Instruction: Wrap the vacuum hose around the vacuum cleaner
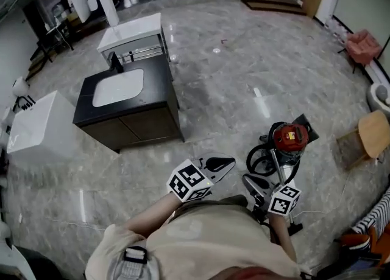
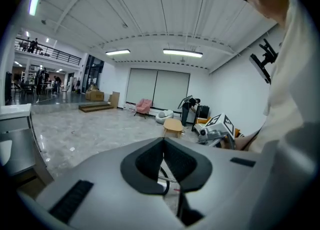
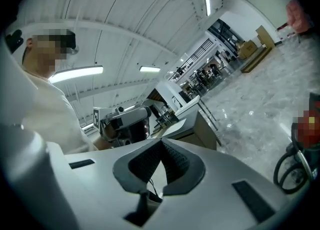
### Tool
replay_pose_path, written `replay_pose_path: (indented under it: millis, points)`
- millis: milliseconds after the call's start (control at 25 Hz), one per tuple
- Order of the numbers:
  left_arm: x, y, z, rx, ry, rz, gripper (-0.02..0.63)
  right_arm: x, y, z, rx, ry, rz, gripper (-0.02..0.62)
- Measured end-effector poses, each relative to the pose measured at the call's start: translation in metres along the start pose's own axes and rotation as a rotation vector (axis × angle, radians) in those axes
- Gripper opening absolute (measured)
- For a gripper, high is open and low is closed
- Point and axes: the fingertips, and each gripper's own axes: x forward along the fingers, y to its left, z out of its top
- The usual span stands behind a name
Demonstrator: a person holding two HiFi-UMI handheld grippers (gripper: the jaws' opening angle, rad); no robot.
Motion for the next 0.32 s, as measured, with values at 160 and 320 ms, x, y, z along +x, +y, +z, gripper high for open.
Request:
replay_pose_path:
  millis: [160, 320]
  points:
    - [-0.054, 0.059, -0.015, -0.057, -0.040, -0.024, 0.006, 0.076, 0.020, -0.010, 0.004, 0.024, -0.025, 0.003]
    - [-0.113, 0.122, -0.039, -0.107, 0.028, -0.092, 0.006, 0.157, 0.049, -0.033, 0.062, 0.016, -0.067, 0.005]
